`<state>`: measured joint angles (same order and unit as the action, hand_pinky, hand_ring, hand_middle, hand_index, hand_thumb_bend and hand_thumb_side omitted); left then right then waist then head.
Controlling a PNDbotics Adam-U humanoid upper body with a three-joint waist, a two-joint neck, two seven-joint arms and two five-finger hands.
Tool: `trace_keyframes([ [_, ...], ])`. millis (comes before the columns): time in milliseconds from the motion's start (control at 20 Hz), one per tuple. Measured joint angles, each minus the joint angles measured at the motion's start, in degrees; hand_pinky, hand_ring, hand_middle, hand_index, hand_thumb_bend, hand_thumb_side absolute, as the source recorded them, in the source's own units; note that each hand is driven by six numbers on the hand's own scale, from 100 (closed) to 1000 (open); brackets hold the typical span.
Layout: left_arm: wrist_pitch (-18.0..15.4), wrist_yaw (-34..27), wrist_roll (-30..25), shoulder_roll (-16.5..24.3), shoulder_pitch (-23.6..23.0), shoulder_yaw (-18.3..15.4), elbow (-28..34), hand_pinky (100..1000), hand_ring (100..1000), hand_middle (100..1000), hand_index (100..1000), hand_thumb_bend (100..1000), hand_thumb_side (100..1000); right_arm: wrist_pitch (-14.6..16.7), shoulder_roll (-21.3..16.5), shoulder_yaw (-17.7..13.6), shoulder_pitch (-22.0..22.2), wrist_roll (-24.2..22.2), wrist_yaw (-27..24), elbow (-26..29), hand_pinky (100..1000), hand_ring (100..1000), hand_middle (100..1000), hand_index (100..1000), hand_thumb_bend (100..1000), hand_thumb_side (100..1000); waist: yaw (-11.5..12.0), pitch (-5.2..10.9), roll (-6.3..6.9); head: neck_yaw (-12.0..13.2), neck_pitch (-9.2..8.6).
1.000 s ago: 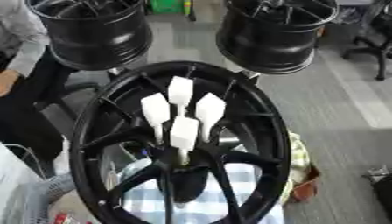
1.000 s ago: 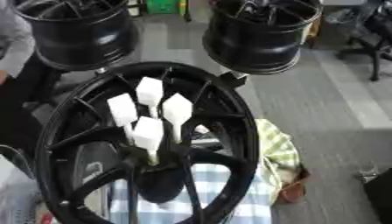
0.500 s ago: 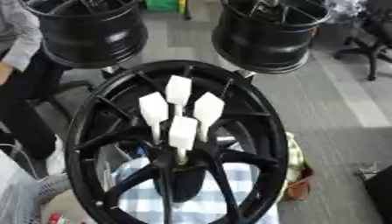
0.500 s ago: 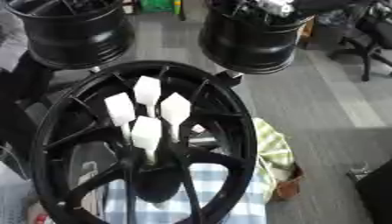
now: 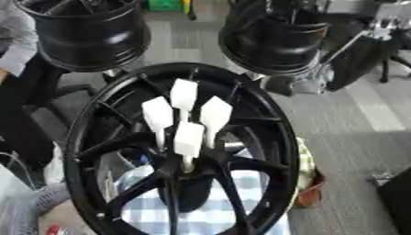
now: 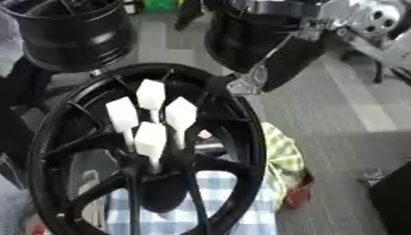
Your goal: Pull the pin out of the wheel hub.
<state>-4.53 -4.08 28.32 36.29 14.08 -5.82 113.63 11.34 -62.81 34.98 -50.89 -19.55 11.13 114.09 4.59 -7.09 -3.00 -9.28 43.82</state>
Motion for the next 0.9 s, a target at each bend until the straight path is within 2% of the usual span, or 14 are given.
trace_keyframes([
  [150, -0.12, 0.00, -0.19, 0.02, -0.13, 0.11, 0.00, 746, 835, 770, 917, 445, 689, -0.10, 1.82, 2.88, -1.59, -2.52, 2.37, 0.01, 873, 860, 817, 866, 405, 446, -0.15, -0.08, 0.08, 0.34, -0.01],
  [350, -0.21, -0.01, -0.34, 0.02, -0.46, 0.32, 0.00, 746, 835, 769, 917, 442, 691, -1.44, 3.84, 4.66, -3.60, -7.01, 3.39, 0.02, 869, 855, 818, 871, 430, 407, -0.26, -0.37, 0.11, 0.97, -0.05],
  [600, -0.21, -0.01, -0.35, 0.02, -1.00, 0.32, 0.00, 745, 835, 766, 915, 437, 694, -7.55, 6.90, 0.32, -7.42, -26.15, -2.60, 0.12, 865, 844, 805, 849, 446, 341, -0.70, -0.77, 0.53, 2.05, -0.12],
  [750, -0.18, -0.04, -0.38, 0.02, -1.03, 0.33, 0.00, 744, 835, 763, 912, 432, 697, -10.58, 7.56, -1.15, -7.65, -30.58, -4.35, 0.15, 863, 839, 800, 854, 428, 281, -0.70, -1.05, 0.46, 2.37, -0.30],
  [900, -0.09, -0.18, -0.60, 0.02, -1.04, 0.37, 0.00, 743, 835, 761, 910, 431, 697, -12.45, 7.76, -1.43, -7.52, -31.17, -4.26, 0.15, 864, 840, 800, 857, 408, 264, -0.70, -1.36, 0.46, 2.64, -0.58],
])
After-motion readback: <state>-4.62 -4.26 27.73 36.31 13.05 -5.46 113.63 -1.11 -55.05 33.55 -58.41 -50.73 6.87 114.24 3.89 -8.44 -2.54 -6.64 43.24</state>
